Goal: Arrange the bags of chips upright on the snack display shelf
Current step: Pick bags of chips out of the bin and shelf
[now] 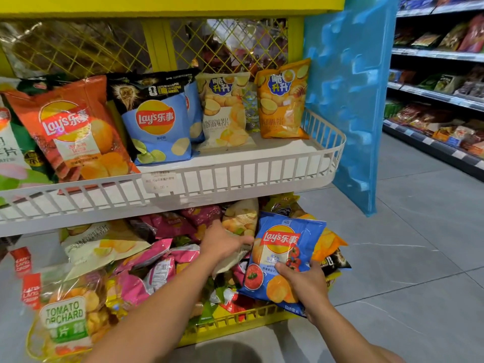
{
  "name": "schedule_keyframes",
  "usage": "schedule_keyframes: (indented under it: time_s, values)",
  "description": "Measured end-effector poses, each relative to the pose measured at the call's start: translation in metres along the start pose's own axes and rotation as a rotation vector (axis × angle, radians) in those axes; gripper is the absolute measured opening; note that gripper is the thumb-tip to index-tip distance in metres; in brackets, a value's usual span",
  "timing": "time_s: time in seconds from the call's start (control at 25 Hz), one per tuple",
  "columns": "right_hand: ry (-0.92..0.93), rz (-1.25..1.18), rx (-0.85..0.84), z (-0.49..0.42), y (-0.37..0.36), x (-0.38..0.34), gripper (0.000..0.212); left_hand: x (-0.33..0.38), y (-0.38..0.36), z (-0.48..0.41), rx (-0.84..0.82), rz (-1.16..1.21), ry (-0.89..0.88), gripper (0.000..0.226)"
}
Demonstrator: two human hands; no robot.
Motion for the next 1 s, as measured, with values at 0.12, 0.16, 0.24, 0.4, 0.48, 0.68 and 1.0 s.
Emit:
schedule_keyframes:
  time_s: [0.12, 0.16, 0.24, 0.4, 0.48, 0.68, 1.0]
  values:
    - [0.004, 0.002, 0.022, -0.004, 0.003, 0.005, 0.073, 0.013, -0.008, 0.001, 0.234, -0.099, -0.011, 0.115]
    - [0.009, -0.004, 0.035, -0.004, 0.005, 0.004, 0.073, 0.022, -0.009, 0.0, 0.305, -0.128, -0.01, 0.111]
    - [0.017, -0.015, 0.054, -0.006, 0.012, 0.007, 0.072, 0.036, -0.012, -0.003, 0.374, -0.172, -0.002, 0.096]
    - [0.057, -0.002, 0.03, -0.006, 0.019, 0.007, 0.07, 0.029, -0.018, -0.013, 0.299, -0.146, 0.093, 0.055]
    - [0.053, -0.008, 0.015, -0.005, 0.022, 0.007, 0.07, 0.025, -0.015, -0.011, 0.308, -0.096, 0.106, 0.052]
    - [0.033, -0.069, -0.001, 0.001, 0.038, -0.001, 0.069, 0.024, -0.003, -0.003, 0.325, 0.172, 0.026, 0.051]
    - [0.084, -0.18, -0.035, 0.017, 0.059, -0.014, 0.052, -0.008, 0.029, -0.01, 0.415, 0.874, 0.08, 0.041]
Point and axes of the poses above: each hand's wrist, its own z-axis away from the middle knuckle, its own y-axis out of the back of the hand, x = y × z, the point moved 4 cm from there along -z, towards the middle knuckle, and after that the axes turned 6 degrees about -x, right-handed, at the moved point
